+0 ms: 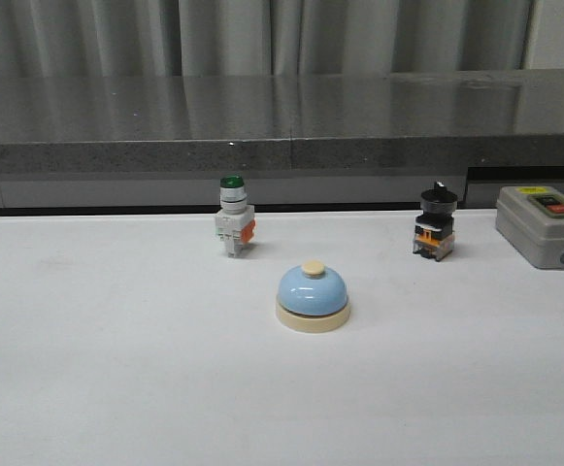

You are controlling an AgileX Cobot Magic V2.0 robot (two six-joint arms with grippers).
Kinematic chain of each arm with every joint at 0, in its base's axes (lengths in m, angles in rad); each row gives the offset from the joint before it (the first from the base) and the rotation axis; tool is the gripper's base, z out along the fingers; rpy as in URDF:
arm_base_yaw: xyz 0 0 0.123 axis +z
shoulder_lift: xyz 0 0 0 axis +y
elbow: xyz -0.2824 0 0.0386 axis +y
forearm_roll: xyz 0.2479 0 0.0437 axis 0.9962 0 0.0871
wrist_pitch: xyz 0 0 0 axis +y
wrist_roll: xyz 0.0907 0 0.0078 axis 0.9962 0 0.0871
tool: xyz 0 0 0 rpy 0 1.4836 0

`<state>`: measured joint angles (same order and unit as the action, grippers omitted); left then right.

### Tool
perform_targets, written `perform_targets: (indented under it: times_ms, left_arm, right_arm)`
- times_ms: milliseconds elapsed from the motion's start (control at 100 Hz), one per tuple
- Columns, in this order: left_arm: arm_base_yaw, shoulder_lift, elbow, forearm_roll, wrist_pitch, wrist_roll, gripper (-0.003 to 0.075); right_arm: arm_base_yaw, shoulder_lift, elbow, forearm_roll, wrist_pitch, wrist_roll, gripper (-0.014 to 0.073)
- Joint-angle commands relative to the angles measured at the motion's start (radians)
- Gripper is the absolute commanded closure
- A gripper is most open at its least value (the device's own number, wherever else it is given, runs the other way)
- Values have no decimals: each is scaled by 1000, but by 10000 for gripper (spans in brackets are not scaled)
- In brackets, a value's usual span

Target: Place and press bell with both arms

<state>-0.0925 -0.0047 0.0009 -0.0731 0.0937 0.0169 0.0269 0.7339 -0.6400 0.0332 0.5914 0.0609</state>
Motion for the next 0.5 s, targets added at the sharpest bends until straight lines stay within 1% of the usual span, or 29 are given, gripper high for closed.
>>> perform_targets:
  times_ms: [0,270,490]
  left_arm:
    - [0,-31,42,-6,-78,-10,741]
    - [0,-31,42,-6,-78,-10,741]
    - [0,-31,42,-6,-78,-10,741]
  right_arm:
    - [-6,-84,23,-3,-131,-13,653]
    - [-15,-345,190,-24,-301,-13,653]
    - [-15,-476,348,-23,-470,-13,653]
